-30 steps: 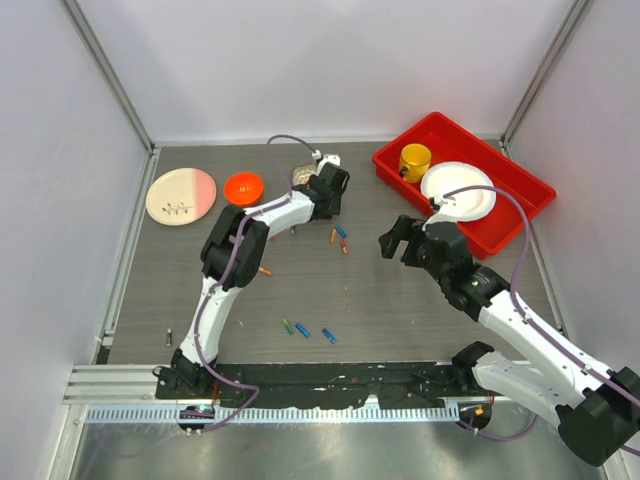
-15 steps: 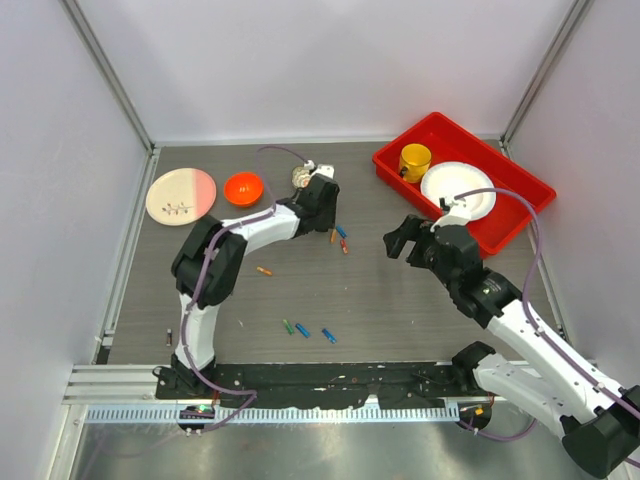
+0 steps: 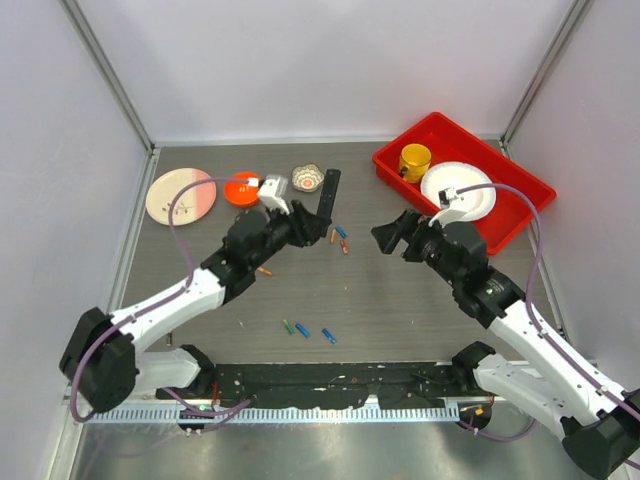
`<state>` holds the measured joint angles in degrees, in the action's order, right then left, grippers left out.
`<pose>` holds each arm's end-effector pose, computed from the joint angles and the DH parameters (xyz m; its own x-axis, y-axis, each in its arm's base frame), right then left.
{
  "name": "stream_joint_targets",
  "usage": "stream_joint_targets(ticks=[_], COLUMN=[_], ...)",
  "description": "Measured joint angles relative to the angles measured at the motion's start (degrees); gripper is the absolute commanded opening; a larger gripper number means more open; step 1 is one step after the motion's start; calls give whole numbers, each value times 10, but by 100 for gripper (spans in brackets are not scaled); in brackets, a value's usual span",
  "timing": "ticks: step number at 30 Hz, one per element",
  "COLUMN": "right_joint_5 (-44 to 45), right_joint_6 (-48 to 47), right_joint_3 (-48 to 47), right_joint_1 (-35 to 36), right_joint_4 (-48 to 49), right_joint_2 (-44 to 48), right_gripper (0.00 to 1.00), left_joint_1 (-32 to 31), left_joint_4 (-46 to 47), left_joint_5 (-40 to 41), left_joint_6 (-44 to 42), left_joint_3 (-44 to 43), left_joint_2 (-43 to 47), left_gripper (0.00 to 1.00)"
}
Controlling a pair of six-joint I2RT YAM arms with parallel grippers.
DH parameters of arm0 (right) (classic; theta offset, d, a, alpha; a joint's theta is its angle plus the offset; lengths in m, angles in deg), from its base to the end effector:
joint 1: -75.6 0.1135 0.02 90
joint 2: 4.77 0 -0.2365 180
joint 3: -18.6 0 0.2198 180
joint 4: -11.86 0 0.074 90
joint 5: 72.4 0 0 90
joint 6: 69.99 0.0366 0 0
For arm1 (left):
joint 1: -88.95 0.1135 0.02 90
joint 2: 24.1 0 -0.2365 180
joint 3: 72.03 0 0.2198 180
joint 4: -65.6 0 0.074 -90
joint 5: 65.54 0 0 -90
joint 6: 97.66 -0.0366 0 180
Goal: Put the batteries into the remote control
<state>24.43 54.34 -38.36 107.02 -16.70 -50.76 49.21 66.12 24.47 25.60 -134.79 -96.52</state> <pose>0.1530 0.0884 0.2921 -0.4503 0.3811 -0.8075 -0.2021 0.8374 0.5079 0.2110 -0.1755 0.2845 -0.4527 -0.3369 -0.8256 0.4675 0.6988 -0.5415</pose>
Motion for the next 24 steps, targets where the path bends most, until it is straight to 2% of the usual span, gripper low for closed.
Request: stream_joint_targets(ticks=[4,9,15,19,24], right_joint_5=[-102,-208,-285,-315,-343], right_joint_6=[40,102,122,130,143], right_joint_3=[42,107,112,112,112], right_joint_1=[0,0,0,0,3], right_joint_4=[97,215,268,296,350], right_joint_2=[26,44,9,-13,-29], right_gripper=[98,98,98,98,98], left_joint_1=[0,2,8,9,11], left_joint_4=[161,285,450,533,556], left_joint_5=[-59,-102,-147,-183,-211], left_joint_6=[66,152,252,308,359], left_joint_3=[152,257,302,309,309], left_joint_2=[72,94,96,63,-3], left_gripper=[0,0,0,0,0])
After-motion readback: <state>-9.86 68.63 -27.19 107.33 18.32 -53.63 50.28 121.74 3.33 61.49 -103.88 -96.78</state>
